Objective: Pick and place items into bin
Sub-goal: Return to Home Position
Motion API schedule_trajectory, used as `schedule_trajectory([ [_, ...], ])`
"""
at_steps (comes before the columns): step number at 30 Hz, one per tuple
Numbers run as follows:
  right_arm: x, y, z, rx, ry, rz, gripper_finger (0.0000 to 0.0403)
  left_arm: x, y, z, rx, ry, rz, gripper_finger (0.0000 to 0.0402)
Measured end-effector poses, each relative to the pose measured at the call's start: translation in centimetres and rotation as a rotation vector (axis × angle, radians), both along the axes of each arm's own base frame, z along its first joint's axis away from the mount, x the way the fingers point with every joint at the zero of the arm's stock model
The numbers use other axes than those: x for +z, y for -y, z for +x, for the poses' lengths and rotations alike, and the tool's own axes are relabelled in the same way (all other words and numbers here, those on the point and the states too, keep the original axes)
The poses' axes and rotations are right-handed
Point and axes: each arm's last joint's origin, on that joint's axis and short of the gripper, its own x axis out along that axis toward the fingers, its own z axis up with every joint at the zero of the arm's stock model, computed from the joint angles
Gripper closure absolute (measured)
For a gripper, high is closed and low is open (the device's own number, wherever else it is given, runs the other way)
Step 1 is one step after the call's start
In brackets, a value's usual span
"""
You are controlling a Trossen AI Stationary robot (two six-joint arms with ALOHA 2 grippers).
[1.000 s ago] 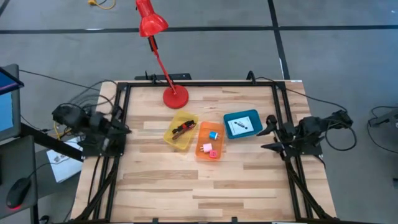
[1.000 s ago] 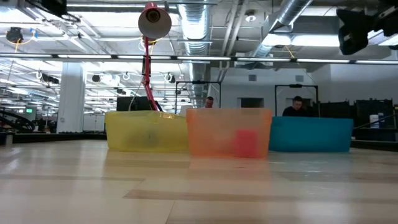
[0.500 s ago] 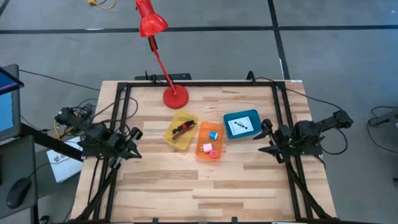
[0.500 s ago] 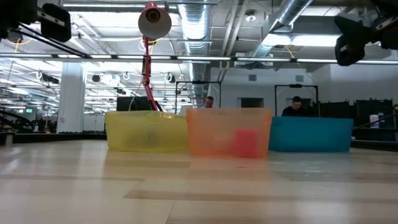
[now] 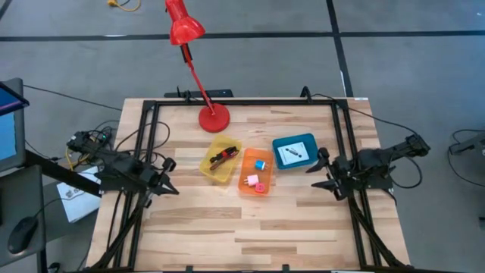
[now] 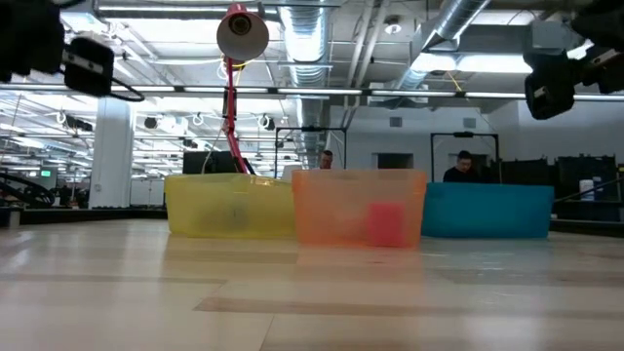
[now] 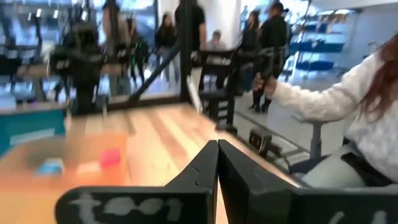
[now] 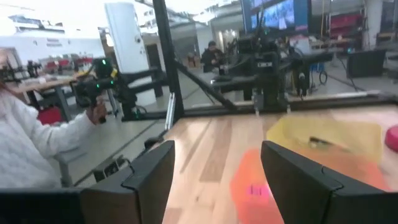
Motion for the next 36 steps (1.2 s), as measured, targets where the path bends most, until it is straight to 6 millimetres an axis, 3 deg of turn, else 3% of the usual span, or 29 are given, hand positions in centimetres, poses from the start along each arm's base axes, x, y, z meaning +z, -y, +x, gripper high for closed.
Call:
schedule_trajectory([
  [36, -0.27, -0.01, 0.01, 0.000, -0.025, -0.007, 0.0168, -0.37, -0.06, 0.07, 0.026, -0.058, -0.035, 0.0401],
])
